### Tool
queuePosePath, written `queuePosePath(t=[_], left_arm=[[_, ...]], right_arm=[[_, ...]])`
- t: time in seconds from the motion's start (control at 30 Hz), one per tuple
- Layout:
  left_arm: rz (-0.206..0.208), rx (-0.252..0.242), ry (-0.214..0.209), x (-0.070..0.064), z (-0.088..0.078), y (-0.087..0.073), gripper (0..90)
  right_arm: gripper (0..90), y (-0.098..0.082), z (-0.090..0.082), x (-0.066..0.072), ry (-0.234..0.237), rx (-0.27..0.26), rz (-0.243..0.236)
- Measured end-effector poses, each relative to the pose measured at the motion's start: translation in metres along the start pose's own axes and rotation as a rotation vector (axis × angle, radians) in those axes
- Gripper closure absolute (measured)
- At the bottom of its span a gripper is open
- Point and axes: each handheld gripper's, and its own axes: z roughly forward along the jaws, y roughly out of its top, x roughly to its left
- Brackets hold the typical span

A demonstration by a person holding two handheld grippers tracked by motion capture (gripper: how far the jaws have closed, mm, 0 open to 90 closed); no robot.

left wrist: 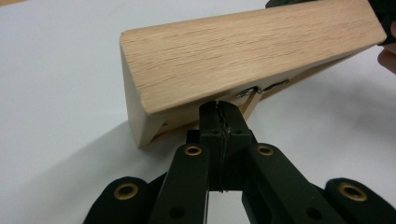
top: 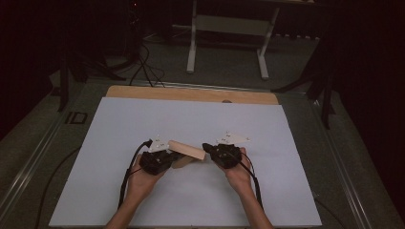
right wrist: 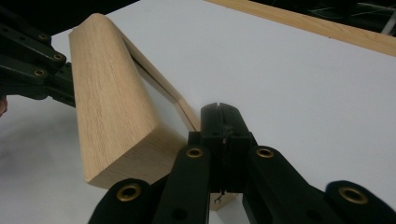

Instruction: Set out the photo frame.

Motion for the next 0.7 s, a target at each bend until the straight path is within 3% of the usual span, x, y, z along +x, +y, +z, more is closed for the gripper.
queuePosePath(t=[0.27,0.7], left_arm=[[0.022,-0.017,-0.014,-0.009,-0.001,0.005,89.3],[0.025,-0.005,-0.035,-0.013,0.005,0.007,89.4]], right_arm=[[89.7,-0.001,-0.001,0.002,-0.003,-0.001,-0.006],[89.8,-0.002,-0.003,0.004,-0.003,0.002,-0.008]])
